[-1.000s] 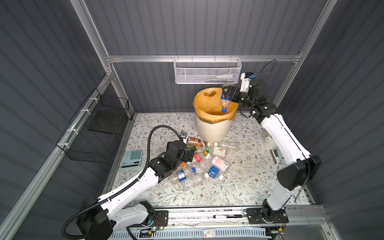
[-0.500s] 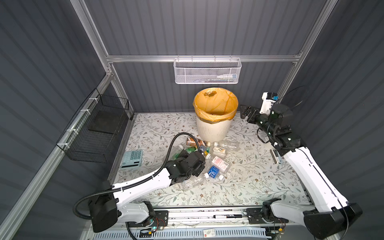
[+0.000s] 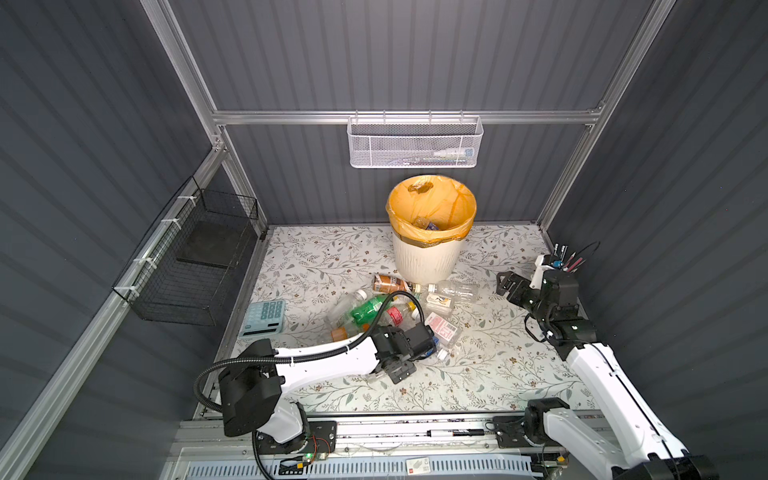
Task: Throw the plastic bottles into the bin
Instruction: 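Grasp a clear white-capped bottle with the left gripper while the right arm withdraws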
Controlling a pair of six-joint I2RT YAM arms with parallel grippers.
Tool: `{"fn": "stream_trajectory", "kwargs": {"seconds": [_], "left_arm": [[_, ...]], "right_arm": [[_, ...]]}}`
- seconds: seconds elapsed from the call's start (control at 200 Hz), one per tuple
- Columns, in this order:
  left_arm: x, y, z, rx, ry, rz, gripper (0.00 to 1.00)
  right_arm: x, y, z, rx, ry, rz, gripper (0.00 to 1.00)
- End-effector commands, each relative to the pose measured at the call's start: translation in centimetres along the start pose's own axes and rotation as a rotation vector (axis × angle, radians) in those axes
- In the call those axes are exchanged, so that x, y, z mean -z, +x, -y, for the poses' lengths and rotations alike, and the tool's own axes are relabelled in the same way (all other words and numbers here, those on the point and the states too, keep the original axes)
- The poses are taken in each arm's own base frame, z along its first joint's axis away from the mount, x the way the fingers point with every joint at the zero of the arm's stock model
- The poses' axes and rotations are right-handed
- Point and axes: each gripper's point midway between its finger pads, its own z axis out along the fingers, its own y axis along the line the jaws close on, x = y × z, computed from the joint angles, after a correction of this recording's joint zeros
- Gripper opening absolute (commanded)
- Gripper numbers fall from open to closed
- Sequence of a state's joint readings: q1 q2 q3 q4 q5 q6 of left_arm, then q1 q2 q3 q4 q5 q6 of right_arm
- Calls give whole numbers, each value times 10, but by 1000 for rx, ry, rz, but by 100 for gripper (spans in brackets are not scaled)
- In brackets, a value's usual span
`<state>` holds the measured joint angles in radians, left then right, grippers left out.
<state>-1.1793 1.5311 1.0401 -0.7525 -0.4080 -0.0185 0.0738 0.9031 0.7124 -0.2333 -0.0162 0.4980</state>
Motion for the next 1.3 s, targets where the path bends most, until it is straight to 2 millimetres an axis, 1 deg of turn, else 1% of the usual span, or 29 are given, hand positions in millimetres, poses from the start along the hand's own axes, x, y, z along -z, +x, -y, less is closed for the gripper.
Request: {"fn": "stream_trajectory", "kwargs": {"seconds": [0.0, 0.14, 0.37, 0.45, 0.695, 0.865, 1.151, 1.296], "left_arm": [[0, 6, 16, -21, 74, -55, 89], [-3, 5, 27, -22, 115, -68, 89], [-9, 10, 36, -26, 149, -122, 85], [-11, 11, 40, -30, 165, -137, 82], [-21, 14, 47, -49, 179, -189, 79], [-28, 17, 49, -61, 178, -223, 75], [-30, 17, 52, -58, 189, -229, 63], [-23, 13, 51, -42, 196, -196, 57]], "right_arm": [[-3, 12, 11, -36, 16, -18, 99], [-4, 21, 18, -51, 25, -31, 99], [-7, 31, 28, -80, 42, -36, 99], [-7, 31, 30, -87, 44, -37, 99], [-6, 30, 32, -94, 44, -34, 99], [-5, 30, 34, -99, 45, -34, 99], [-7, 30, 35, -112, 38, -39, 99], [-7, 28, 34, -115, 33, -38, 99]]}}
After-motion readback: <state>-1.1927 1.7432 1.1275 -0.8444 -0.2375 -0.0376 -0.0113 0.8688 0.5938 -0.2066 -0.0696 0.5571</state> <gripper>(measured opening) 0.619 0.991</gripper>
